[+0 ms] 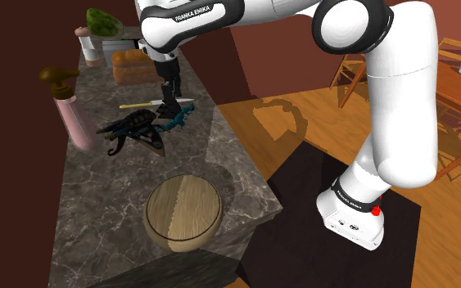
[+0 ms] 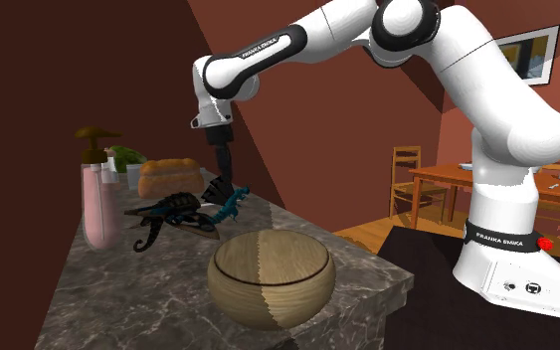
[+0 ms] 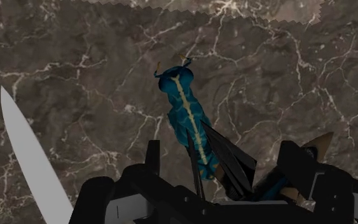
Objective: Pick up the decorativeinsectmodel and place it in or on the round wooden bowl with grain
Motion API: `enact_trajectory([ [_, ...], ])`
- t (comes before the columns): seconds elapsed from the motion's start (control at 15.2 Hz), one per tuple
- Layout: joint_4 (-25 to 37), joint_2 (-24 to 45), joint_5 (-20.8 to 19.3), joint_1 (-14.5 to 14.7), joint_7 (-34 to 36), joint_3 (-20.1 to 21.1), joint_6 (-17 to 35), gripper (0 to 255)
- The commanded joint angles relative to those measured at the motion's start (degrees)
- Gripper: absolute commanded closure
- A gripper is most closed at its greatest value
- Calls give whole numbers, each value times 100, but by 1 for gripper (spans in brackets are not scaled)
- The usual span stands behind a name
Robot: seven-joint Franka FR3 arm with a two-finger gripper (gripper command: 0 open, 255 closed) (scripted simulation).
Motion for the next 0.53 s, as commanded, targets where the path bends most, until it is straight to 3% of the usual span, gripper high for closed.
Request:
enact_trajectory([
  [0.0, -77, -5, -1, -1, 4, 0, 73, 0],
  [0.4, -75, -5, -1, -1, 4, 0, 71, 0],
  [0.46, -75, -5, -1, -1, 4, 0, 71, 255],
])
